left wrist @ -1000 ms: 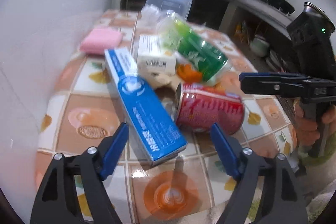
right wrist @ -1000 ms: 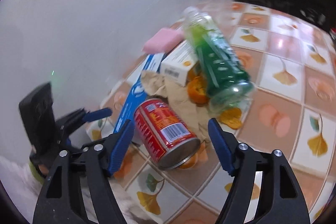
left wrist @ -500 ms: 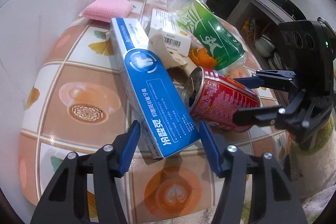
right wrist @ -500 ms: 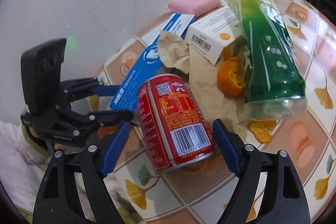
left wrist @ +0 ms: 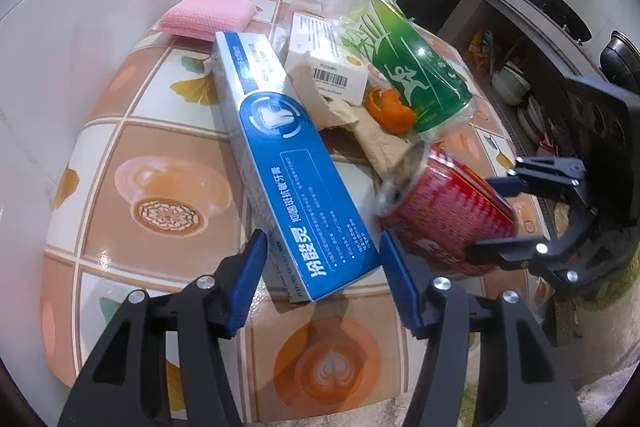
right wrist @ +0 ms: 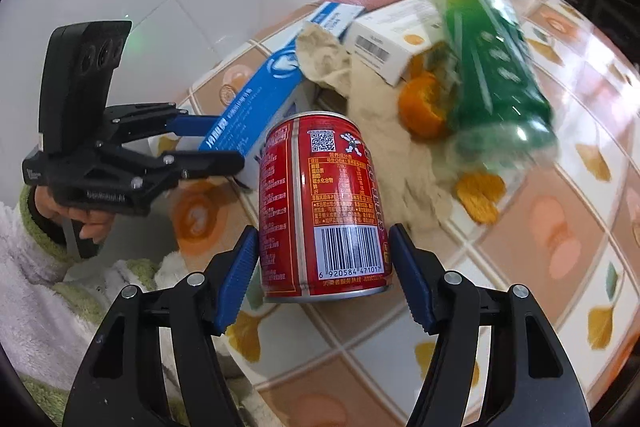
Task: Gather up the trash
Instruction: 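Grasp the red can with the right gripper while the left gripper grasps the blue toothpaste box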
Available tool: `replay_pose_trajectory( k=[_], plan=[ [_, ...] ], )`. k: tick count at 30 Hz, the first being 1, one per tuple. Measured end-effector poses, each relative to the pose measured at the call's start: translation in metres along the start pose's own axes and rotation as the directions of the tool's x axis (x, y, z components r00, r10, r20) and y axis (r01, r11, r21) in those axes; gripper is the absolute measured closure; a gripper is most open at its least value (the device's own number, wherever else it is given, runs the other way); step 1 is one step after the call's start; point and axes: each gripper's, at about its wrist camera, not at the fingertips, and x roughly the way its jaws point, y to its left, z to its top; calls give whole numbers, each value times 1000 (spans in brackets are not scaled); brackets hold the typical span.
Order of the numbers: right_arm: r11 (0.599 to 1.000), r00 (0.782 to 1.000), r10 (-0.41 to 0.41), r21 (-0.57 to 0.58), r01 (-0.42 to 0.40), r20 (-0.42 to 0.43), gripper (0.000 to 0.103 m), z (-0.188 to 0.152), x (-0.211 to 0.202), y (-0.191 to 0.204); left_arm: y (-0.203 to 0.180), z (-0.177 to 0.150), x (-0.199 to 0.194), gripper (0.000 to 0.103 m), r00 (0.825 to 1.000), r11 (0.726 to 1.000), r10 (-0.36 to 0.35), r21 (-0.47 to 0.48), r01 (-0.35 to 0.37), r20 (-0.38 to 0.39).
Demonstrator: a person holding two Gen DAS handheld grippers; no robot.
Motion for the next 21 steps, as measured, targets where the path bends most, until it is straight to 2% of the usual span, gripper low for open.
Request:
replay_pose_trajectory(
  k=[4,11,16,21],
  plan=[
    [998,999,-35,60,34,21,41,-20,-12,-9,0,4,4,46,1000,1000,1,-11,-1,1],
    [987,996,-71,147,61,60,41,-51,-33,-18,-2,-3,-5,50,999,998,54,-27,-54,-1],
    [977,990,-117,189,100,78,41,-70,-46,-25,-6,-33,-25,51,997,998,53,-37,-55,-57],
    [962,985,-151,242,126,87,41,-96,-60,-32,-16,-60,-39,51,991,999,17,-41,-22,-132]
  ],
)
